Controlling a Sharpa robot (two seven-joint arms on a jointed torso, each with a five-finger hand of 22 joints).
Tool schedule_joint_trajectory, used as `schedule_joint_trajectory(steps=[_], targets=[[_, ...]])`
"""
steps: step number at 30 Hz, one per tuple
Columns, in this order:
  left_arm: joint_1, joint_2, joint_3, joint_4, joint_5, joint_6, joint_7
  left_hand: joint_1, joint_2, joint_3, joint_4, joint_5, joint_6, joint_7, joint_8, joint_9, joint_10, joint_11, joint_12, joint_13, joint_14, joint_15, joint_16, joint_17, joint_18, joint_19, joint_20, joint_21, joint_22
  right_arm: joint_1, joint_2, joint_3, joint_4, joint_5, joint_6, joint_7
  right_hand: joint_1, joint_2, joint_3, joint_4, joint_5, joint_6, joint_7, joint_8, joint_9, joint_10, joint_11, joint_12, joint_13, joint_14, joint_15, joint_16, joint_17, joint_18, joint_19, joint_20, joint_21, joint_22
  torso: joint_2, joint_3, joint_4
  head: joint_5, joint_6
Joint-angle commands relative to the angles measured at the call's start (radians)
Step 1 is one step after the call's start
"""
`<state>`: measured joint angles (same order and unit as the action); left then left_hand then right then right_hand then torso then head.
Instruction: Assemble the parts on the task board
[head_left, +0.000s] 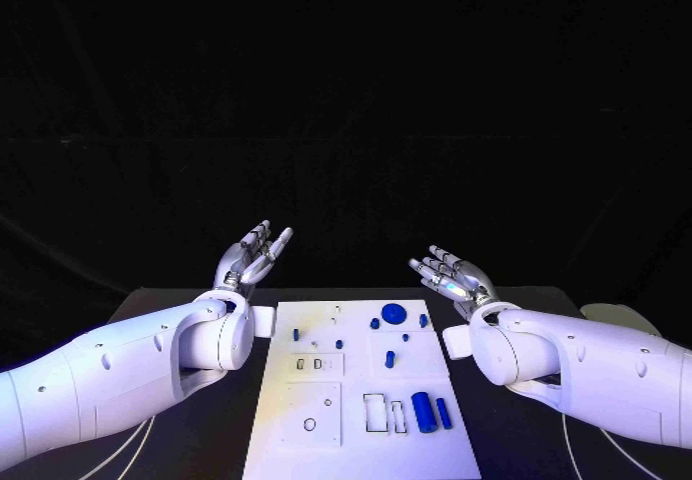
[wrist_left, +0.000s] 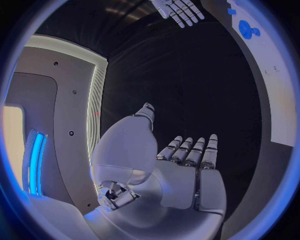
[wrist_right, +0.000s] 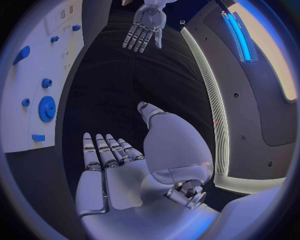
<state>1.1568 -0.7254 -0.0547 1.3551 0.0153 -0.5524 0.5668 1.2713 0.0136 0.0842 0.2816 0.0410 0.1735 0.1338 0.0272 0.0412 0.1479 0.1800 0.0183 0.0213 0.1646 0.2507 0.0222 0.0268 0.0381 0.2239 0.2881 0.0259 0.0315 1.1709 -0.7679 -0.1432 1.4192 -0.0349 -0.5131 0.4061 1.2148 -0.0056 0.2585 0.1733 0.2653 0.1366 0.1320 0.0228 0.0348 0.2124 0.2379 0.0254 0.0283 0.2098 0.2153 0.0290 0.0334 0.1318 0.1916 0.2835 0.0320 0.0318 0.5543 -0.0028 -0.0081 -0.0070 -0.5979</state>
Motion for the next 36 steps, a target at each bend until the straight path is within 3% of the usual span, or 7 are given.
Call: schedule_joint_trajectory(steps=[1,6,7,9,15,20,36], targets=[[0.003,0.004,-0.001,-0.006,0.007,0.097,0.054,0.021,0.002,0.000,0.007,0.007,0.010,0.096,0.004,0.002,0.002,0.011,0.005,0.002,0.001,0.009,0.004,0.002,0.019,-0.001,0.010,0.007,0.001,0.011,0.003,-0.011,-0.015,-0.052,0.169,-0.059,0.089,-0.004,0.015,-0.034,0.002,0.076,0.158,0.026,0.018,0.107,0.015,0.014,0.009,0.111,0.016,0.024,0.016,-0.003,0.043,0.009,0.016,0.006,0.000,-0.0001,0.0001,0.000,0.000],[0.003,0.004,-0.001,-0.006,0.007,0.097,0.054,0.034,0.008,-0.007,0.005,0.007,0.025,0.108,0.008,0.005,0.020,0.023,0.007,0.004,0.017,0.012,0.008,0.005,0.019,0.003,0.009,0.009,0.003,0.018,0.004,-0.018,-0.023,-0.057,0.190,-0.067,0.147,-0.016,0.044,-0.090,-0.030,0.257,0.154,0.086,0.060,0.342,0.020,0.042,0.024,0.336,0.018,0.076,0.048,-0.012,0.150,0.010,0.049,0.019,0.000,-0.0001,0.0001,0.000,0.000],[0.003,-0.020,-0.001,0.005,0.005,0.114,0.056,0.042,0.009,-0.009,0.004,0.008,0.037,0.114,0.012,0.008,0.035,0.030,0.010,0.006,0.039,0.015,0.014,0.010,0.020,0.019,0.008,0.013,0.005,0.032,-0.010,-0.015,-0.035,-0.271,0.074,-0.026,0.153,-0.018,0.054,-0.099,-0.033,0.284,0.153,0.094,0.065,0.387,0.020,0.043,0.025,0.370,0.018,0.081,0.051,-0.011,0.170,0.009,0.054,0.020,0.006,-0.0012,-0.0012,-0.004,-0.013],[0.003,-0.025,-0.001,0.008,0.002,0.114,0.058,0.061,0.010,-0.013,0.001,0.007,0.066,0.121,0.021,0.015,0.068,0.041,0.014,0.009,0.085,0.022,0.026,0.018,0.022,0.048,0.007,0.021,0.010,0.035,-0.011,-0.014,-0.038,-0.309,0.056,-0.023,0.163,-0.026,0.068,-0.114,-0.031,0.349,0.152,0.114,0.078,0.465,0.013,0.049,0.029,0.446,0.013,0.096,0.060,-0.002,0.246,0.009,0.075,0.028,0.008,-0.0010,-0.0007,-0.005,-0.016],[0.004,-0.044,-0.001,0.025,-0.018,0.116,0.065,0.195,-0.004,0.001,-0.050,0.008,0.349,0.133,0.119,0.080,0.446,0.074,0.094,0.043,0.538,-0.027,0.187,0.110,0.076,0.421,0.002,0.143,0.070,0.046,-0.013,-0.012,-0.051,-0.449,0.018,-0.022,0.171,-0.058,0.127,-0.146,-0.035,0.556,0.132,0.170,0.112,0.682,-0.018,0.052,0.036,0.644,-0.024,0.131,0.077,0.039,0.532,0.005,0.163,0.056,0.016,0.0000,-0.0011,-0.005,-0.016],[0.004,-0.058,-0.001,0.046,-0.038,0.129,0.058,0.270,-0.021,0.043,-0.090,0.009,0.604,0.105,0.212,0.134,0.711,0.028,0.139,0.047,0.682,-0.076,0.249,0.146,0.138,0.540,0.000,0.197,0.081,0.060,-0.020,-0.010,-0.060,-0.619,0.035,-0.050,0.167,-0.093,0.175,-0.157,-0.053,0.667,0.116,0.193,0.122,0.759,-0.038,0.045,0.035,0.726,-0.050,0.147,0.081,0.053,0.637,-0.009,0.199,0.061,0.023,0.0040,0.0061,-0.006,-0.018],[0.013,-0.156,0.005,0.211,-0.096,0.193,0.007,0.290,-0.078,0.143,-0.080,0.009,0.694,0.089,0.215,0.128,0.866,-0.008,0.097,0.045,0.841,-0.126,0.289,0.208,0.146,0.682,-0.043,0.251,0.084,0.128,-0.004,-0.003,-0.073,-1.134,0.144,-0.250,0.148,-0.148,0.201,-0.176,-0.061,0.806,0.055,0.224,0.144,0.989,-0.118,0.048,0.051,1.021,-0.158,0.263,0.212,0.048,0.883,-0.127,0.415,0.170,0.090,-0.0111,0.0170,-0.027,-0.015]])
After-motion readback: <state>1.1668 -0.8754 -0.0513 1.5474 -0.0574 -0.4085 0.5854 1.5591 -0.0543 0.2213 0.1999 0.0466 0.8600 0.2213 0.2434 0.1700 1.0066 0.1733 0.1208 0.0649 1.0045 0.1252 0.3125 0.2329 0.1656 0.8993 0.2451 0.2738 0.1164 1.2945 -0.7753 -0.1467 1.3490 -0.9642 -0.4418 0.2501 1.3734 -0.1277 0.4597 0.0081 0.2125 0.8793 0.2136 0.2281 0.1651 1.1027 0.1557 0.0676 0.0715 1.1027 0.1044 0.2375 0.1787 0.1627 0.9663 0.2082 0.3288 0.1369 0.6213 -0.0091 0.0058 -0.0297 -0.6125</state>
